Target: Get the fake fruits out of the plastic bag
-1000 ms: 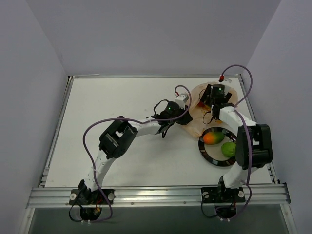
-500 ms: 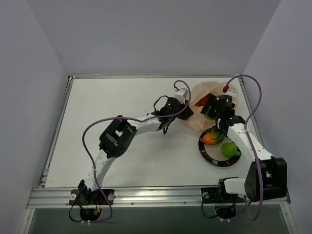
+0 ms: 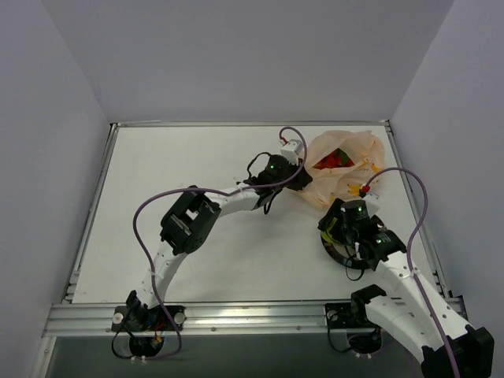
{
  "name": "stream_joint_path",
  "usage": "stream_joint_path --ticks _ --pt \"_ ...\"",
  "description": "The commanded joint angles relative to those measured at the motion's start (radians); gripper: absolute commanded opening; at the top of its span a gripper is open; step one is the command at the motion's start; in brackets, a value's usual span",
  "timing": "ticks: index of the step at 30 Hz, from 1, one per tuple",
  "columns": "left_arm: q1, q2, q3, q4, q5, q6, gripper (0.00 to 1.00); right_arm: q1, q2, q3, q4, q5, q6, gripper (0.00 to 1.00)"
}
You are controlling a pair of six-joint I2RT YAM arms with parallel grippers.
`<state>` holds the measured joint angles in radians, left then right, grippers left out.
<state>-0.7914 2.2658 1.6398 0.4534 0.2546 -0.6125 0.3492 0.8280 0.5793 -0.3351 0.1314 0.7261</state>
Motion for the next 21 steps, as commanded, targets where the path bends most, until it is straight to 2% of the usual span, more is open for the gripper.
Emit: stream_joint_path --ticks 1,8,11,13,16,21 --pt "0.006 -0.022 0.029 0.051 0.003 -0.01 0.02 0.016 -0.059 -0.039 -0.123 0.105 0.182 0.55" --pt "0.004 -0.035 0.011 0.064 0.011 -0.001 0.02 0.017 -0.017 -0.033 -0.163 0.241 0.254 0.59" --pt "0.004 -0.038 0.008 0.065 0.014 0.003 0.02 0.016 0.034 -0.021 -0.165 0.255 0.25 0.66" --pt "0.004 -0.04 0.003 0.071 0.015 0.003 0.02 0.017 0.065 -0.009 -0.186 0.27 0.245 0.83" --pt "0.004 -0.042 -0.009 0.09 0.017 -0.001 0.02 0.016 0.077 0.001 -0.2 0.284 0.251 0.98" --pt "0.004 -0.037 -0.018 0.102 0.026 -0.012 0.02 0.017 0.057 0.045 -0.213 0.289 0.217 1.0"
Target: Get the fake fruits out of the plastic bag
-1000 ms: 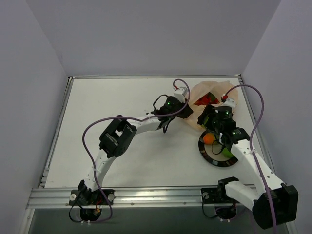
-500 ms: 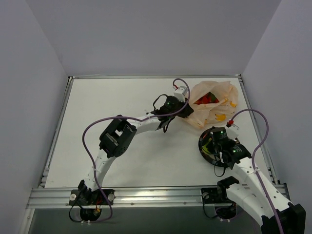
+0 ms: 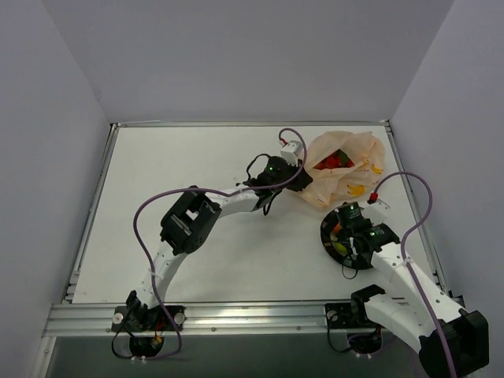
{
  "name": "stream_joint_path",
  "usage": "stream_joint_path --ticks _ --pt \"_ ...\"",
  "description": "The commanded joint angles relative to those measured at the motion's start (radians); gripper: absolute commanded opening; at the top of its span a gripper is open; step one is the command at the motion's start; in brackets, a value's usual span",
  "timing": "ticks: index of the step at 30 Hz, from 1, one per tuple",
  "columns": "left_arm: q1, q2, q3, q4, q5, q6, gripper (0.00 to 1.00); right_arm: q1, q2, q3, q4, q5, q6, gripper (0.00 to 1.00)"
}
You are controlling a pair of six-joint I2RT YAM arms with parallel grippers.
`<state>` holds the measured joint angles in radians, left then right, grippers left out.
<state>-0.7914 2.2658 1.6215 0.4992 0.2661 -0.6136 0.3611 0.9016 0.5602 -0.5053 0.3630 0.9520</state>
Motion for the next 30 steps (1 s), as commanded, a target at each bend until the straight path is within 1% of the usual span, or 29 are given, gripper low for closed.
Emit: stream_joint_path --ticks 1,2,5,6,7,8,9,10,11,12,13,15,16,17,18,19,20,22,25,28,30 --pt "0.003 -0.037 -0.005 0.059 0.015 -0.012 0.02 0.009 -0.03 0.104 -0.041 0.054 -0.021 1.0" --pt "0.004 -0.04 -0.009 0.07 0.015 -0.02 0.02 0.018 -0.039 0.128 -0.039 0.054 -0.03 0.97" --pt "0.004 -0.051 -0.022 0.087 0.018 -0.034 0.02 0.044 -0.047 0.222 0.033 0.053 -0.103 0.8" --pt "0.003 -0.054 -0.023 0.09 0.019 -0.037 0.02 0.05 -0.04 0.24 0.068 0.053 -0.134 0.64" --pt "0.004 -0.06 -0.029 0.094 0.018 -0.04 0.02 0.053 -0.017 0.254 0.155 0.031 -0.215 0.56" --pt "0.004 -0.071 -0.032 0.099 0.018 -0.046 0.02 0.052 0.0 0.262 0.192 0.019 -0.246 0.48" --pt "0.004 -0.077 -0.037 0.104 0.018 -0.049 0.02 0.052 0.022 0.268 0.236 0.011 -0.275 0.36" --pt "0.004 -0.084 -0.043 0.108 0.016 -0.049 0.02 0.052 0.066 0.271 0.322 0.028 -0.33 0.33" --pt "0.004 -0.1 -0.058 0.11 0.015 -0.054 0.02 0.052 0.091 0.273 0.359 0.054 -0.349 0.27" --pt "0.004 -0.106 -0.064 0.114 0.013 -0.057 0.02 0.047 0.118 0.271 0.397 0.08 -0.369 0.16" --pt "0.004 -0.112 -0.074 0.121 0.012 -0.06 0.02 0.039 0.182 0.273 0.475 0.097 -0.39 0.12" --pt "0.001 -0.126 -0.091 0.128 0.008 -0.066 0.02 0.006 0.258 0.293 0.54 0.061 -0.432 0.09" --pt "0.001 -0.132 -0.092 0.13 0.009 -0.067 0.02 -0.038 0.329 0.3 0.598 0.033 -0.438 0.09" --pt "0.001 -0.134 -0.094 0.133 0.012 -0.074 0.02 -0.062 0.362 0.308 0.626 0.005 -0.453 0.09" --pt "0.0 -0.135 -0.095 0.136 0.013 -0.077 0.02 -0.086 0.394 0.32 0.655 -0.042 -0.456 0.08" --pt "-0.002 -0.135 -0.095 0.144 0.016 -0.08 0.03 -0.132 0.452 0.328 0.701 -0.062 -0.455 0.08" --pt "-0.003 -0.137 -0.097 0.147 0.019 -0.084 0.02 -0.146 0.479 0.337 0.72 -0.074 -0.452 0.08" --pt "-0.008 -0.14 -0.095 0.144 0.021 -0.083 0.02 -0.168 0.543 0.36 0.782 -0.101 -0.455 0.05" --pt "-0.015 -0.138 -0.089 0.131 0.027 -0.072 0.02 -0.182 0.615 0.385 0.87 -0.127 -0.458 0.05" --pt "-0.022 -0.132 -0.084 0.113 0.032 -0.057 0.02 -0.185 0.672 0.424 0.886 -0.166 -0.45 0.06" --pt "-0.022 -0.14 -0.091 0.101 0.018 -0.034 0.02 -0.185 0.666 0.423 0.881 -0.176 -0.453 0.06"
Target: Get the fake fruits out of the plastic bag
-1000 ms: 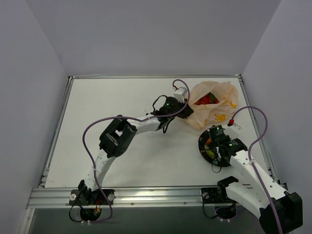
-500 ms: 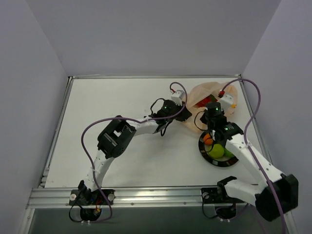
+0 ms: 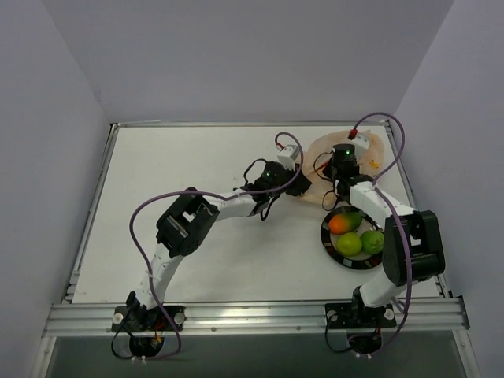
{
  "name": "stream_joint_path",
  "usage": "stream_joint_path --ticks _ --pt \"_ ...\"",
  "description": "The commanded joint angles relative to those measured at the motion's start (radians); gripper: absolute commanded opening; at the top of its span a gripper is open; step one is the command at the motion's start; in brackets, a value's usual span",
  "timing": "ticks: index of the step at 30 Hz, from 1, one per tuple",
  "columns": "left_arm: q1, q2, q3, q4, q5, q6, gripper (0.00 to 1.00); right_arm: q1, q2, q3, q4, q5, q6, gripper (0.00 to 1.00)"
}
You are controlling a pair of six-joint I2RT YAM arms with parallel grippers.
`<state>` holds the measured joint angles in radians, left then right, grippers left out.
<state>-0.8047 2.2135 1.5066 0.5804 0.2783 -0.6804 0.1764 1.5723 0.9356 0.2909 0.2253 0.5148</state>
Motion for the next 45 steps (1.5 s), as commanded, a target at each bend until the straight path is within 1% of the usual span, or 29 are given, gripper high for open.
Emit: stream_joint_path --ticks 1,3,4,5,6,9,10,12,14,19,21,23,27,29,31,32,33,34,36,38,39,42,44,45 --pt "-0.008 -0.089 0.02 0.013 -0.01 0.039 0.02 0.001 -0.032 0.043 0.064 -0.038 -0.012 0.06" --pt "-0.008 -0.092 0.018 0.01 -0.016 0.045 0.02 0.008 -0.073 0.01 0.034 -0.023 -0.007 0.08" --pt "-0.007 -0.09 0.021 0.013 -0.014 0.044 0.02 0.009 -0.127 -0.01 0.01 -0.009 0.002 0.09" --pt "-0.007 -0.087 0.026 0.016 -0.014 0.039 0.02 0.011 -0.153 -0.061 0.002 0.008 0.005 0.09" --pt "-0.005 -0.087 0.029 0.016 -0.013 0.038 0.03 0.012 -0.205 -0.087 -0.004 0.014 0.008 0.09" --pt "-0.004 -0.086 0.037 0.018 -0.01 0.036 0.02 0.015 -0.276 -0.158 -0.056 0.019 0.01 0.1" --pt "-0.004 -0.087 0.037 0.018 -0.01 0.036 0.02 0.015 -0.317 -0.167 -0.067 0.019 0.005 0.11" --pt "-0.001 -0.09 0.034 0.018 -0.011 0.038 0.02 0.015 -0.35 -0.159 -0.056 -0.001 -0.028 0.14" --pt "0.001 -0.094 0.032 0.016 -0.013 0.036 0.02 0.014 -0.334 -0.126 -0.053 -0.026 -0.064 0.15" --pt "0.004 -0.118 0.017 0.006 -0.011 0.047 0.02 0.008 -0.16 0.024 -0.052 -0.041 -0.128 0.15" --pt "0.007 -0.126 0.012 0.003 -0.01 0.053 0.02 0.0 -0.092 0.055 -0.053 -0.037 -0.139 0.15" --pt "0.01 -0.13 0.01 0.004 -0.005 0.048 0.02 -0.011 -0.061 0.072 -0.045 -0.035 -0.136 0.15" --pt "0.012 -0.123 0.014 0.024 0.004 0.027 0.02 -0.034 0.044 0.063 0.033 -0.038 -0.122 0.14" --pt "0.015 -0.123 0.012 0.022 0.005 0.025 0.02 -0.037 0.069 0.028 0.062 -0.047 -0.096 0.13" --pt "0.018 -0.123 0.01 0.019 0.001 0.028 0.02 -0.035 0.066 -0.018 0.106 -0.075 -0.062 0.13" --pt "0.019 -0.12 0.014 0.016 -0.002 0.034 0.02 -0.032 0.057 -0.084 0.128 -0.104 -0.029 0.12" --pt "0.019 -0.114 0.018 0.007 -0.002 0.035 0.02 -0.029 0.037 -0.112 0.17 -0.106 -0.016 0.13" --pt "0.022 -0.097 0.026 0.004 0.001 0.03 0.03 -0.029 0.026 -0.132 0.177 -0.098 -0.007 0.13" --pt "0.022 -0.08 0.037 0.009 0.016 0.024 0.02 -0.032 0.008 -0.133 0.166 -0.052 -0.002 0.15" --pt "0.022 -0.063 0.037 0.015 0.015 0.018 0.02 -0.043 0.005 -0.101 0.145 -0.032 -0.01 0.2" --pt "0.021 -0.061 0.03 0.018 0.012 0.018 0.02 -0.044 0.009 -0.059 0.143 -0.038 -0.013 0.23" --pt "0.022 -0.066 0.021 0.016 -0.001 0.025 0.02 -0.046 0.047 0.008 0.145 -0.029 0.002 0.31" --pt "0.024 -0.074 0.02 0.015 -0.002 0.034 0.02 -0.046 0.075 0.049 0.149 -0.001 0.027 0.35" --pt "0.022 -0.074 0.02 0.015 -0.001 0.036 0.02 -0.046 0.104 0.055 0.177 0.003 0.049 0.35"
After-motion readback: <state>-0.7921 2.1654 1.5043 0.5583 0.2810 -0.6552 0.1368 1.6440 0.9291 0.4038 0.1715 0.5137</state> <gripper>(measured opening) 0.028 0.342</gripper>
